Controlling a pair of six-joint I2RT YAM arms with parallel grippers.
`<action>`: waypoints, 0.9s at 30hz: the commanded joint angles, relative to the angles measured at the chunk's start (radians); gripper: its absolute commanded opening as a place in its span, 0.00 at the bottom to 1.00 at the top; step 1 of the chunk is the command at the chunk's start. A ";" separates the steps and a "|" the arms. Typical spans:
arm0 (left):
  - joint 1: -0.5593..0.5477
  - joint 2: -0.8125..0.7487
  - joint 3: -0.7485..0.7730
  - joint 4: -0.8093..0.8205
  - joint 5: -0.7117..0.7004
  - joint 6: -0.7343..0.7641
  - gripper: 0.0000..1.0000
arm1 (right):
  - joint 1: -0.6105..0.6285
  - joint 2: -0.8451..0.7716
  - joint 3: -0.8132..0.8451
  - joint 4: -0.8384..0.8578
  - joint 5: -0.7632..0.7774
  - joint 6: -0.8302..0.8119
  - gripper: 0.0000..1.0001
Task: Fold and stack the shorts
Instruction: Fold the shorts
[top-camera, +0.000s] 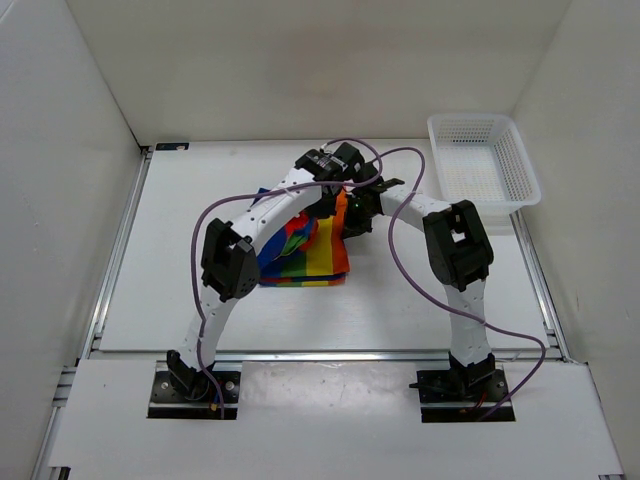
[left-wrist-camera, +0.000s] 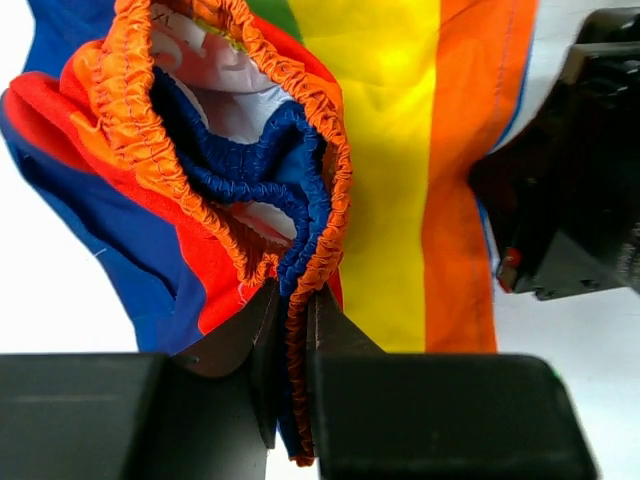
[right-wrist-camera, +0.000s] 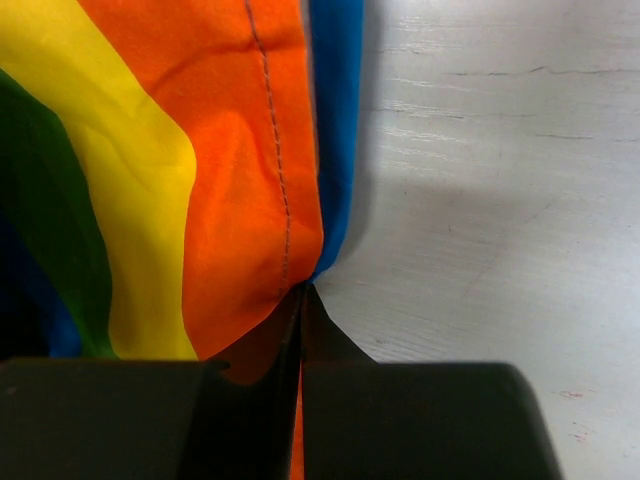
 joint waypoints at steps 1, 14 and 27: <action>-0.010 -0.064 -0.012 0.082 0.085 -0.016 0.10 | 0.004 0.015 -0.033 -0.015 0.018 -0.003 0.00; -0.010 -0.187 -0.126 0.237 0.231 0.056 0.10 | 0.004 0.006 -0.051 -0.015 0.027 -0.003 0.00; 0.042 -0.268 -0.180 0.286 0.490 0.090 1.00 | 0.004 -0.042 -0.121 -0.015 0.065 0.006 0.00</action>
